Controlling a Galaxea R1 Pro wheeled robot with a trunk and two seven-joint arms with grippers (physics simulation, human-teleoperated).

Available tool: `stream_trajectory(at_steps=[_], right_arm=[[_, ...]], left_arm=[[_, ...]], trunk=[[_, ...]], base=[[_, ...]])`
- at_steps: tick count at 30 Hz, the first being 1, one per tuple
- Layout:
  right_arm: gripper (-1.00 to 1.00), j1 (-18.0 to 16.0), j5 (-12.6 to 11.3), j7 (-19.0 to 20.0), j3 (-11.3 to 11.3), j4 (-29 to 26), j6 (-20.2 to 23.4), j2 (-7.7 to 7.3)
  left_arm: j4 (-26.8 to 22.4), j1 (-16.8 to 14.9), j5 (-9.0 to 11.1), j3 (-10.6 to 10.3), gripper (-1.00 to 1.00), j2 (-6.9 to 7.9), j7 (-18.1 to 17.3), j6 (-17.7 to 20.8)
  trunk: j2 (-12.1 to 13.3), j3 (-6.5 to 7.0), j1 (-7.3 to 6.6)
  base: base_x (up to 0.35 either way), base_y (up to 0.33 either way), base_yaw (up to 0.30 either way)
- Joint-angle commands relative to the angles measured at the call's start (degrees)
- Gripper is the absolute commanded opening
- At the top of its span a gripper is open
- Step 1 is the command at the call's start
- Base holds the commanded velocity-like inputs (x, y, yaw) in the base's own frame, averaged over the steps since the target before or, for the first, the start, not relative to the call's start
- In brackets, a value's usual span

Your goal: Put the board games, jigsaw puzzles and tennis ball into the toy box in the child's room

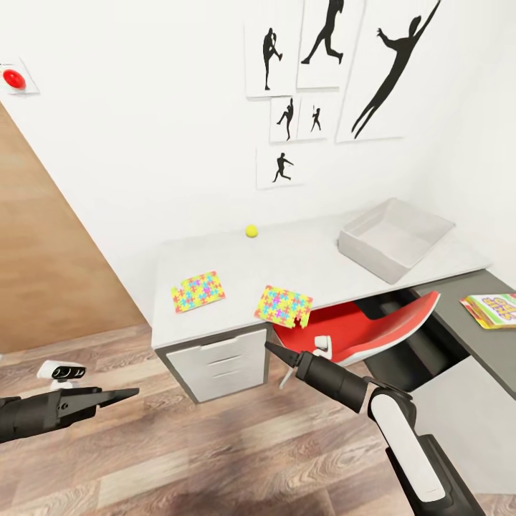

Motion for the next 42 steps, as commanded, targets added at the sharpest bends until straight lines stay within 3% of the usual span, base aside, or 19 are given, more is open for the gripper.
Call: stream_trajectory(at_steps=[1,42], right_arm=[[1.0,0.0,-0.1,0.0,0.0,0.0,0.2,-0.02],[1.0,0.0,-0.1,0.0,0.1,0.0,0.2,-0.01]], left_arm=[[0.0,0.0,0.0,0.0,1.0,0.02,-0.2,0.6],[0.0,0.0,0.0,0.0,1.0,0.02,-0.1,0.6]], trunk=[[-0.1,0.01,0.03],[-0.1,3.9,0.03]], base=[[0.0,0.0,0.0],[0.0,0.0,0.0]])
